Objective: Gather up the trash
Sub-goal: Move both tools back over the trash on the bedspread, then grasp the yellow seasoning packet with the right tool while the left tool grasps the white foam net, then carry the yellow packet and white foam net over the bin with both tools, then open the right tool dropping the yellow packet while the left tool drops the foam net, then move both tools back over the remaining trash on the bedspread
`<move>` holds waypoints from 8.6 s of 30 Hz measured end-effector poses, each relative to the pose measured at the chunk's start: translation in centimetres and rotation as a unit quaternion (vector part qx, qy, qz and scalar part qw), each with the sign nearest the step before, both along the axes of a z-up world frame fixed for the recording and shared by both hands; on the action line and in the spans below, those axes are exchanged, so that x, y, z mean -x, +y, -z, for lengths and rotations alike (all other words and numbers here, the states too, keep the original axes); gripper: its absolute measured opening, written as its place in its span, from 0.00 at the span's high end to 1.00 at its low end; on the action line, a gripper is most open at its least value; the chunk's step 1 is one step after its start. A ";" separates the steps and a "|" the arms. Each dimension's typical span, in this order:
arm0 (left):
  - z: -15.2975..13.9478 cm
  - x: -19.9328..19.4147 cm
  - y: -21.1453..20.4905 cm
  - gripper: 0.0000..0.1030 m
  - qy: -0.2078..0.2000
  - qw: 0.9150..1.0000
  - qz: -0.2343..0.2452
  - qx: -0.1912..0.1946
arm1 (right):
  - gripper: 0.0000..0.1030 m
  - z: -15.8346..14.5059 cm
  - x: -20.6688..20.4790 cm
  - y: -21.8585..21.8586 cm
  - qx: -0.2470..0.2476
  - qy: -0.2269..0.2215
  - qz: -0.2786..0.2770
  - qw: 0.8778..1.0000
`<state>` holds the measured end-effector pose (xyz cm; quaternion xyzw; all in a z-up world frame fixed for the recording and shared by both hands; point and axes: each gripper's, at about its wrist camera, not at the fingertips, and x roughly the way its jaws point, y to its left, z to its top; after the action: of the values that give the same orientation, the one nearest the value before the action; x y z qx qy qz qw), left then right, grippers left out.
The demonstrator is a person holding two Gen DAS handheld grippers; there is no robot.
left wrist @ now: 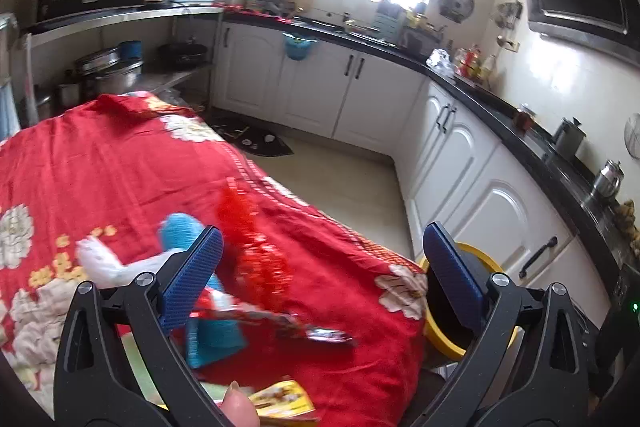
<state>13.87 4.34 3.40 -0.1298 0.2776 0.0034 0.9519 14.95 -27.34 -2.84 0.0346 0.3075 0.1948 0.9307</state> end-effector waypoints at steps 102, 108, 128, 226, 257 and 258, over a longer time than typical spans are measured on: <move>1.4 1.7 4.1 0.85 0.014 0.999 -0.001 0.034 | 0.65 -0.8 -1.6 7.7 0.003 0.000 -0.124 0.992; 1.1 0.5 0.6 0.85 0.007 0.999 0.035 0.018 | 0.65 -1.1 -1.8 4.6 -0.001 -0.005 -0.083 0.997; 0.5 -3.5 -10.5 0.85 -0.002 0.991 0.132 -0.036 | 0.65 -0.7 -2.7 -5.4 -0.027 -0.006 0.039 0.999; 1.0 1.7 2.1 0.10 0.012 0.999 -0.038 0.002 | 0.15 -3.5 1.4 3.5 -0.004 -0.047 -0.032 0.998; 4.8 3.3 14.5 0.10 0.064 0.985 -0.150 0.058 | 0.15 0.0 1.4 16.9 0.066 -0.028 -0.190 0.979; 5.1 3.2 14.6 0.10 0.070 0.985 -0.148 0.062 | 0.15 0.3 1.2 17.3 0.070 -0.027 -0.194 0.978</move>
<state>10.65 18.98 -1.73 -0.2272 0.3213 0.1358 0.9092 13.71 -10.05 -3.12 -0.0955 0.2961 0.3502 0.8835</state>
